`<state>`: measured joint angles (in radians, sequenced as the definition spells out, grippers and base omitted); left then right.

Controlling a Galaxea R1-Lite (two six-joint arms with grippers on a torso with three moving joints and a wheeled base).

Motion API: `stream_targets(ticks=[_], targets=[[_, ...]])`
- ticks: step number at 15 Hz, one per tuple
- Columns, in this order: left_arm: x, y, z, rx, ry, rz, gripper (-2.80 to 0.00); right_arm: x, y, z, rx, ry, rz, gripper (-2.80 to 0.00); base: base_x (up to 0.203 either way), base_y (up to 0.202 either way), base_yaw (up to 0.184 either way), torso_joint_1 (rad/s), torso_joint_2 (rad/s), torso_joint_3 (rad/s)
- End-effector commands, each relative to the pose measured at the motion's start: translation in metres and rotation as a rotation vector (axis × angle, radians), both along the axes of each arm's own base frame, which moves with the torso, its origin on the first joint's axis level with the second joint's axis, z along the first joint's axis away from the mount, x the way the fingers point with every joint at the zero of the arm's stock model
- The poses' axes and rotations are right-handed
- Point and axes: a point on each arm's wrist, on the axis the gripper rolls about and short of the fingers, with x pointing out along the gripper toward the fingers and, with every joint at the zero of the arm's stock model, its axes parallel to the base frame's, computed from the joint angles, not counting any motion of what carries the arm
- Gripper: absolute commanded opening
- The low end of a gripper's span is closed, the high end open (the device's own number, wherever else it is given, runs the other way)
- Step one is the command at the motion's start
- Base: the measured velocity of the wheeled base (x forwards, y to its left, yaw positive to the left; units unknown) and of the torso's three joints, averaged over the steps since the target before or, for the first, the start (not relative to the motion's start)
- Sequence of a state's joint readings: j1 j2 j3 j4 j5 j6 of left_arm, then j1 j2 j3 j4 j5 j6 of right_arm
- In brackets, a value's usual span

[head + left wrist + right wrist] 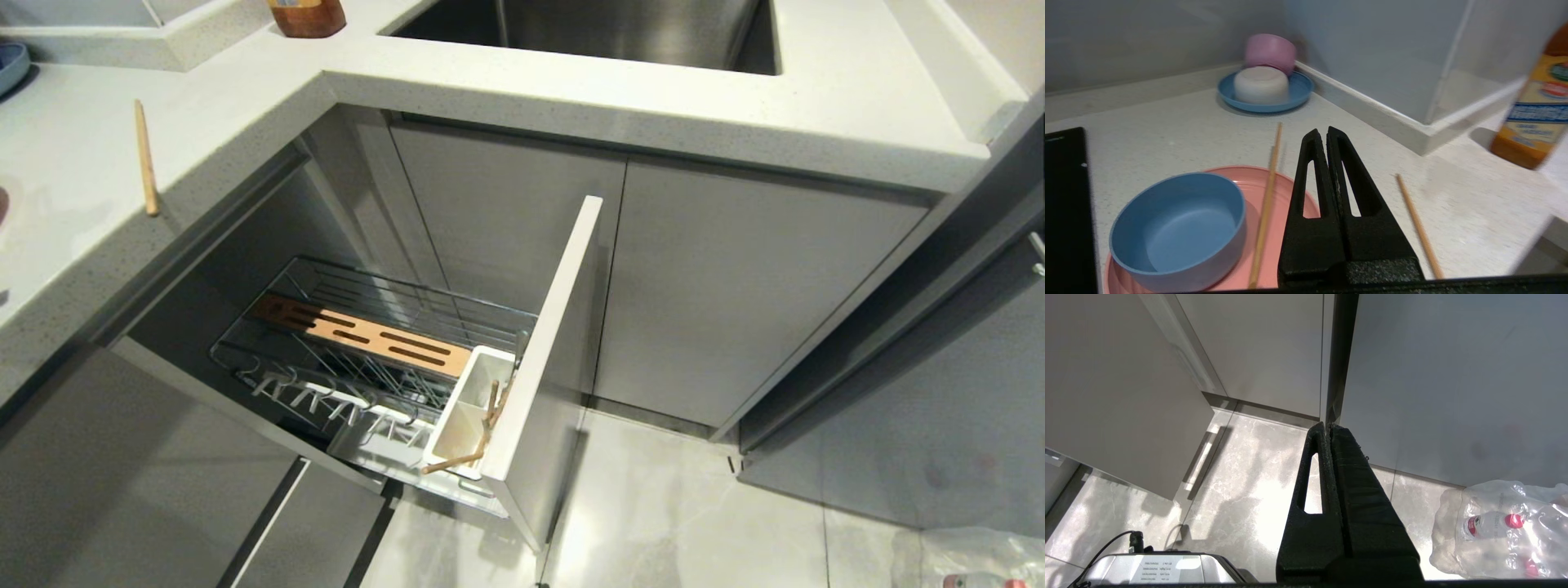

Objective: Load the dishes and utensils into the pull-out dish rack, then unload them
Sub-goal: Close the cupboard

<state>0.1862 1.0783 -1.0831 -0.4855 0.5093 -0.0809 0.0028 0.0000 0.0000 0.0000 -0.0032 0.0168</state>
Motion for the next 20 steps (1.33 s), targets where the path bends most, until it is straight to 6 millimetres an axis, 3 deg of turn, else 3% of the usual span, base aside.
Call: stream_targets(ticks=[1,7,11,16,20], targets=[[-0.020,-0.009,0.013,-0.002,-0.011,-0.050,-2.80,0.000,0.000,0.000,0.002,0.002,0.000,-2.80,0.000,0.000,0.000,0.000,0.00,0.000],[-0.024,-0.036,0.017,-0.105,0.142,-0.266,-2.80,0.000,0.000,0.000,0.000,0.002,0.000,-2.80,0.000,0.000,0.000,0.000,0.00,0.000],[0.006,-0.060,0.011,-0.267,0.267,-0.404,-2.80,0.000,0.000,0.000,0.000,0.002,0.000,-2.80,0.000,0.000,0.000,0.000,0.00,0.000],[0.042,-0.111,0.004,-0.492,0.463,-0.688,-2.80,0.000,0.000,0.000,0.000,0.002,0.000,-2.80,0.000,0.000,0.000,0.000,0.00,0.000],[0.061,-0.142,0.004,-0.565,0.562,-0.937,-2.80,0.000,0.000,0.000,0.000,0.002,0.000,-2.80,0.000,0.000,0.000,0.000,0.00,0.000]])
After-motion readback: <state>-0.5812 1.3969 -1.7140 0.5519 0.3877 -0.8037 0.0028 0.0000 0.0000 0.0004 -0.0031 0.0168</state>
